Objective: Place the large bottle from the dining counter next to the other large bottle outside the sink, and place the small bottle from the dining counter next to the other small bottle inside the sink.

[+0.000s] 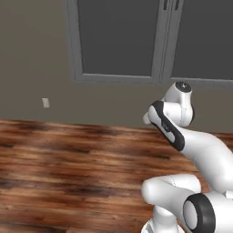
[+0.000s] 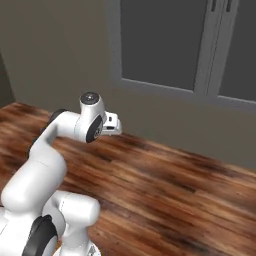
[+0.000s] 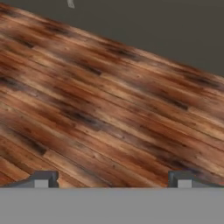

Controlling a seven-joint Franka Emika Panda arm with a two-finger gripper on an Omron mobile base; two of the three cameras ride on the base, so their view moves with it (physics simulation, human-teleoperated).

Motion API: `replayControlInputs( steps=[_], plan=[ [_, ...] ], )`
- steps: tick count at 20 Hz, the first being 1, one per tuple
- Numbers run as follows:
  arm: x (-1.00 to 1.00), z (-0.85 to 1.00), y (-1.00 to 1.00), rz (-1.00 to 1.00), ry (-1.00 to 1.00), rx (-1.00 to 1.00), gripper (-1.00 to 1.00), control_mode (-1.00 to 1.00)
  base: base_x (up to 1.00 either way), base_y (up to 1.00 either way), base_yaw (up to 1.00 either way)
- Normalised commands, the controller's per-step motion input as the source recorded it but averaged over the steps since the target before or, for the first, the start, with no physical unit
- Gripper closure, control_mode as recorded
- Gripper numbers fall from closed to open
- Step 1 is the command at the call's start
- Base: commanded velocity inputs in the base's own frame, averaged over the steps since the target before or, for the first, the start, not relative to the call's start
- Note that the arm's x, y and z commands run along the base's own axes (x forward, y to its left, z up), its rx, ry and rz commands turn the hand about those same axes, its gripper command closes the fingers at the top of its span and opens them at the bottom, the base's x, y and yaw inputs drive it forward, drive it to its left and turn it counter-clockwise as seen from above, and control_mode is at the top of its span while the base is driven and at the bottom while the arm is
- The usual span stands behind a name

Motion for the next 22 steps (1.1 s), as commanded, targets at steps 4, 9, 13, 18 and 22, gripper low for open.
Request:
replayControlInputs(
  steps=[4,9,13,18,22],
  plan=[
    [0.0,0.0,0.0,0.0,0.0,0.0,-1.0,1.0,0.89,0.56,0.4],
    [0.0,0.0,0.0,0.0,0.0,0.0,-1.0,1.0,1.0,0.47,0.33],
    [0.0,0.0,0.0,0.0,0.0,0.0,-1.0,1.0,1.0,0.69,0.29],
    [0.0,0.0,0.0,0.0,0.0,0.0,-1.0,1.0,0.91,0.73,0.44],
    [0.0,0.0,0.0,0.0,0.0,0.0,-1.0,1.0,0.73,0.67,0.55]
  ],
)
